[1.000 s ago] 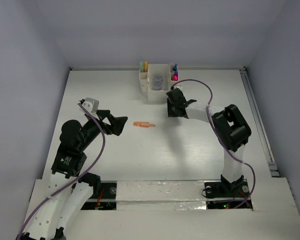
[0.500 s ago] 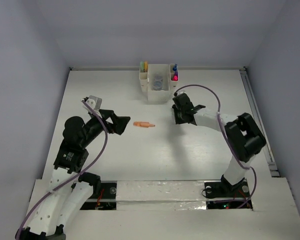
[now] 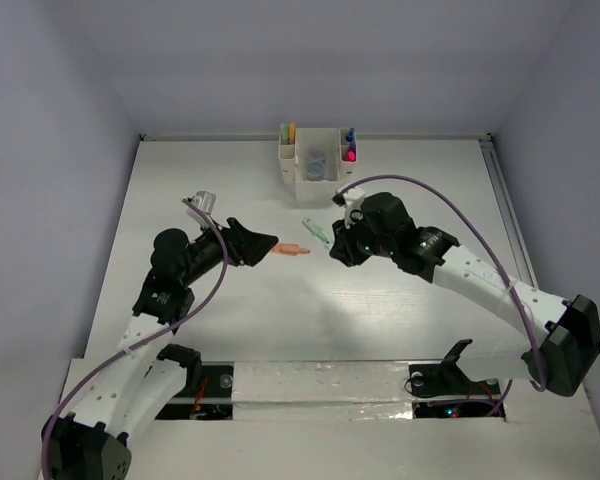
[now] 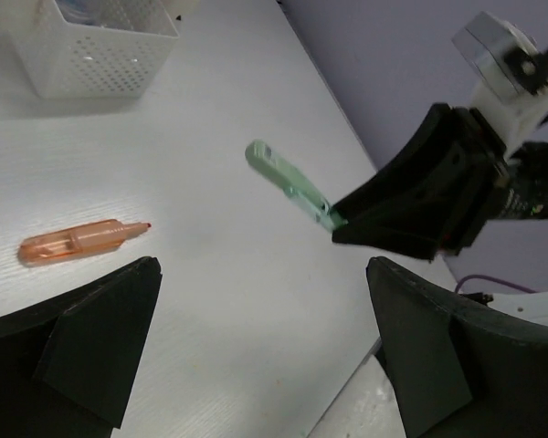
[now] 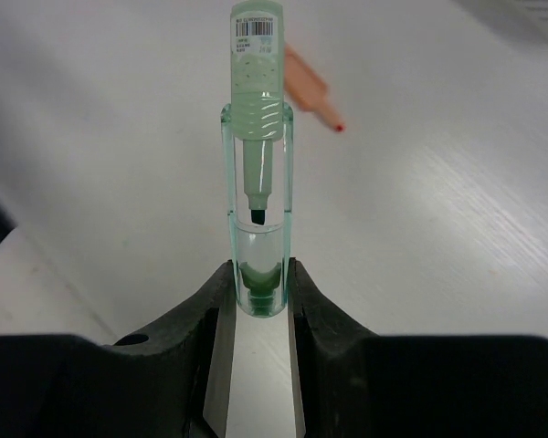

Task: Sort the stationery into containers
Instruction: Pick up the pen from the center of the board, then close the pen cap on the pen.

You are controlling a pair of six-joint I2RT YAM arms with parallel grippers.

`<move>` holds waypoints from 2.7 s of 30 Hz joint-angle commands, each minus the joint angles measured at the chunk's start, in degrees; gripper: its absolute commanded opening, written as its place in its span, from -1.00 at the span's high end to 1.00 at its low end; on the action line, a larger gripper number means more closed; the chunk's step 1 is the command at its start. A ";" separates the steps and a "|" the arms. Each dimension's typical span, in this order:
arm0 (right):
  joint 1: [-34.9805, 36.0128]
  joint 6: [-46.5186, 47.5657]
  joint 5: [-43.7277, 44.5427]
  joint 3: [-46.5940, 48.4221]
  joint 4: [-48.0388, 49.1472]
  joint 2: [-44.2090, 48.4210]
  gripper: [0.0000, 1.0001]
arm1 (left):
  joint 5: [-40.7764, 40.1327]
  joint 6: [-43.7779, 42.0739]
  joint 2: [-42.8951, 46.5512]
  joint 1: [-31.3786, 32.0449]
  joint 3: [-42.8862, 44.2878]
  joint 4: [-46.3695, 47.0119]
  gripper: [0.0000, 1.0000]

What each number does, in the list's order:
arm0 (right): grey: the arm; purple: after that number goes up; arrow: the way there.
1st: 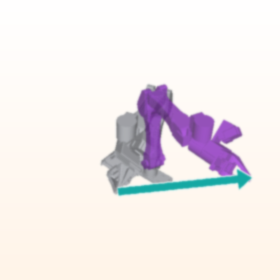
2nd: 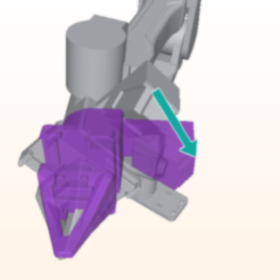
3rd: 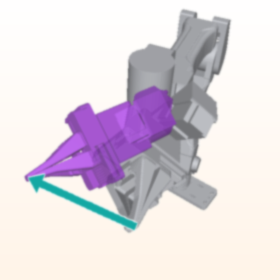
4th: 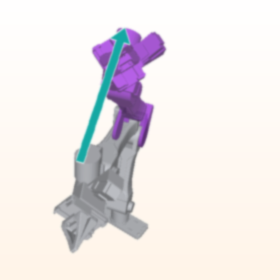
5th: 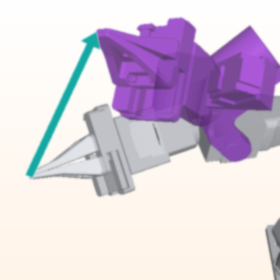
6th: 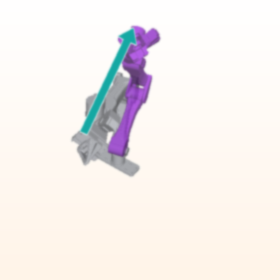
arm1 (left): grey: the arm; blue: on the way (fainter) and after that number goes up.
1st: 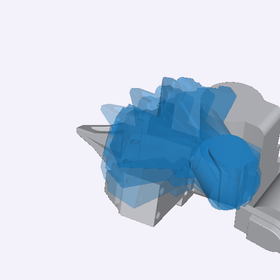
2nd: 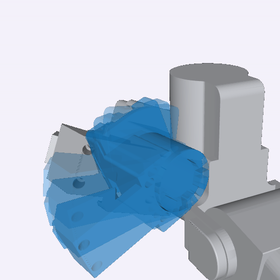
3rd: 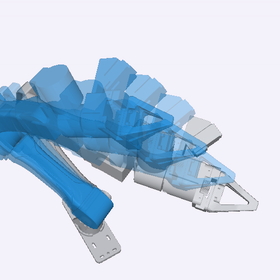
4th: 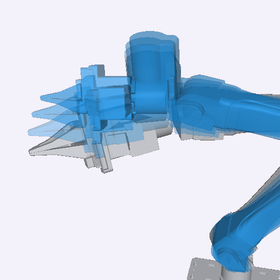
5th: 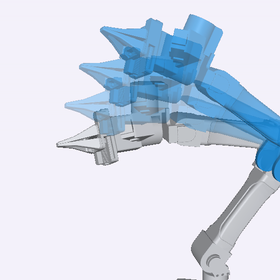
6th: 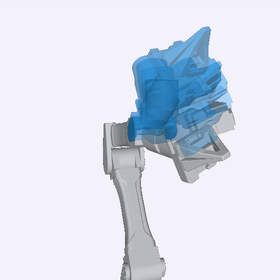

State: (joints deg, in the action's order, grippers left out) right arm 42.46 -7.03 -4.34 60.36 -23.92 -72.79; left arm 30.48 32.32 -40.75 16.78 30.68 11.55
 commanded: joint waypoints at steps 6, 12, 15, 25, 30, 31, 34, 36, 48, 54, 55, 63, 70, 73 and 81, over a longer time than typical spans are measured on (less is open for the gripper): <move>2.89 4.65 -17.18 0.20 1.86 3.18 1.00 | 4.67 11.62 -5.99 0.01 -4.04 17.09 -0.81; 4.65 5.36 -19.83 1.16 4.85 0.73 1.00 | 7.14 15.23 -9.43 0.01 -5.98 21.23 -0.68; 6.31 5.88 -19.57 2.04 5.20 -0.24 1.00 | 6.87 15.50 -9.70 0.01 -6.24 21.75 -0.61; 8.95 6.32 -14.30 4.15 3.89 -2.79 1.00 | 8.54 16.12 -10.31 0.01 -6.42 23.61 -0.03; 8.96 6.32 -11.75 4.33 3.80 -2.35 1.00 | 7.06 10.15 -10.49 0.01 -3.43 12.81 -0.15; 8.96 6.32 -11.31 4.33 4.06 -2.18 1.00 | 6.53 9.44 -10.40 0.01 -2.82 11.58 -0.15; 8.96 6.32 -11.13 4.33 4.93 -1.56 1.00 | 6.26 8.47 -10.75 0.01 -2.38 9.89 -0.12; 8.96 6.32 -11.13 4.33 5.03 -1.82 1.00 | 7.92 9.51 -11.54 0.01 -2.38 11.47 0.00; 8.96 6.32 -9.99 4.07 5.11 -3.05 1.00 | 11.00 13.12 -13.21 0.01 -3.61 18.42 0.62; 9.48 8.17 -8.50 4.33 3.89 -3.93 1.00 | 11.80 12.60 -12.16 0.01 -3.08 18.42 1.00; 9.49 8.17 -8.32 4.33 3.62 -4.11 1.00 | 11.71 12.42 -11.90 0.01 -2.99 18.25 1.00; 10.01 7.20 -7.62 3.80 7.92 -3.58 1.00 | 15.22 19.53 -11.90 0.01 -5.80 27.36 1.00; 10.63 5.27 -7.18 0.11 13.82 -1.03 1.00 | 14.69 23.58 -10.05 0.54 -7.21 31.95 1.00; 11.15 5.09 -6.47 0.20 14.08 -0.95 1.00 | 15.05 24.02 -9.87 0.54 -7.03 32.13 1.00; 11.16 4.48 -5.95 1.34 15.57 -1.65 1.00 | 12.24 18.66 -10.22 5.80 -4.57 25.37 1.00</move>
State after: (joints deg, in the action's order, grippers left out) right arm 53.01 -1.89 -12.01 60.25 -14.48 -74.72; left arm 39.48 52.66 -52.21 19.27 23.40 36.45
